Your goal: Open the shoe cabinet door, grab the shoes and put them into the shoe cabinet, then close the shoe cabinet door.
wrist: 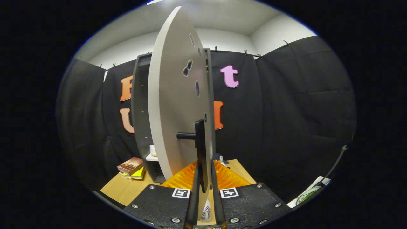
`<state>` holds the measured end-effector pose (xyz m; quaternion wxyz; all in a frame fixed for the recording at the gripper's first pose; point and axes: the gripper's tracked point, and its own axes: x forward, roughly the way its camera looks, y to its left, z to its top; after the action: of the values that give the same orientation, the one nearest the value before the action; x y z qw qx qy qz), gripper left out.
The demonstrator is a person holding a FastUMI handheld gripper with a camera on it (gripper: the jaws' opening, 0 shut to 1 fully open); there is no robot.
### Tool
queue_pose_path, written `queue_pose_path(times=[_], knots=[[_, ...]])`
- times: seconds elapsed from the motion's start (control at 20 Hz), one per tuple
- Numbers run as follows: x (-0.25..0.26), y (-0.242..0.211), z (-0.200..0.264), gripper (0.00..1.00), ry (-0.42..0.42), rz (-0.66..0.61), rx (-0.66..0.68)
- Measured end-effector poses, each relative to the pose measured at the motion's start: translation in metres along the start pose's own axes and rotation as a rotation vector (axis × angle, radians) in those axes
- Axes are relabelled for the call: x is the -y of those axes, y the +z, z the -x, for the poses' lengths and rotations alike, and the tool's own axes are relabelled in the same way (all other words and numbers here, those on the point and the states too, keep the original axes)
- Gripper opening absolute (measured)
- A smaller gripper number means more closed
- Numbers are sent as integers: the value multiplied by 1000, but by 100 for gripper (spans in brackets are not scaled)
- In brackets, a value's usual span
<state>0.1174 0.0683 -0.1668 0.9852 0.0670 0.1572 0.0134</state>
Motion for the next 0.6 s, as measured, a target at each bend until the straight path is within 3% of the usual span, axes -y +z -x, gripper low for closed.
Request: queue_pose_path(times=[0.25, 0.5, 0.6], knots=[[47, 0, 16, 23, -180, 3, 7], [61, 0, 23, 33, -264, -43, 34], [65, 3, 27, 42, -276, -41, 46]])
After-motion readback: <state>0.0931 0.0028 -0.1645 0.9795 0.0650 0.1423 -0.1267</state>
